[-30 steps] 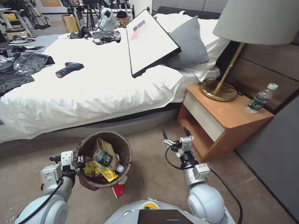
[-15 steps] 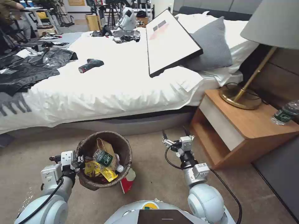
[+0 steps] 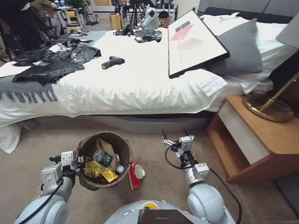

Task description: Pick up the trash bin, then pick up the garbage from the floor and place it into the trash bin.

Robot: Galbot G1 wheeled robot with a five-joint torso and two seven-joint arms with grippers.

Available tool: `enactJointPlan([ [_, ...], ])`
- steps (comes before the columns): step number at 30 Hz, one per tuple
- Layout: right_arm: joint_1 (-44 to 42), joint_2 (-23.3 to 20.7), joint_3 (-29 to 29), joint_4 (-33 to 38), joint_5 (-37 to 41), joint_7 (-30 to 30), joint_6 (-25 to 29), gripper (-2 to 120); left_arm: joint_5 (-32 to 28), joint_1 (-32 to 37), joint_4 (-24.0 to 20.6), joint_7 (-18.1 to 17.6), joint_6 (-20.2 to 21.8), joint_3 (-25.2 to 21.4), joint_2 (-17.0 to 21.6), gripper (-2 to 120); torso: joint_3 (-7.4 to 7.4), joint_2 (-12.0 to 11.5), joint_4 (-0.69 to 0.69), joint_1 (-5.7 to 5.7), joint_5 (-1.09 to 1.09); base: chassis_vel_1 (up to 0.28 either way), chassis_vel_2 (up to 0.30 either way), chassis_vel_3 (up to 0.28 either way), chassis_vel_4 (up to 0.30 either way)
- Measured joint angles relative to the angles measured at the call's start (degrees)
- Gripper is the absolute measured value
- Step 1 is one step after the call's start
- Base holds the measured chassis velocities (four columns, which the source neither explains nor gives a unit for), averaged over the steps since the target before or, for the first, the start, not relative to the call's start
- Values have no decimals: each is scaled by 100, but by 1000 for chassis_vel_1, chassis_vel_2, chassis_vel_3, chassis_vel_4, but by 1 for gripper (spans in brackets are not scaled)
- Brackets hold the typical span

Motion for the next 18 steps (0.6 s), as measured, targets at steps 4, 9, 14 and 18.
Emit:
enactJointPlan([
  [4, 1, -3, 1, -2, 1, 0, 0, 100, 0, -2, 0, -1, 0, 1, 1, 3, 0, 0, 0, 0, 0, 76, 77, 59, 58],
  [9, 3, -4, 10, -2, 4, 1, 0, 100, 1, -4, 0, -2, 0, 1, -1, 3, 0, 0, 0, 0, 0, 62, 73, 69, 77],
  [14, -6, -4, 29, -15, 9, 3, 4, 100, 2, -14, 0, -5, 0, -10, -3, 3, 0, 0, 1, 0, 0, 68, 76, 76, 70],
  [18, -9, -2, 47, -19, 13, 5, 6, 100, 1, -23, 0, -7, -2, -16, -3, 3, 0, 0, 1, 0, 0, 81, 63, 76, 71],
])
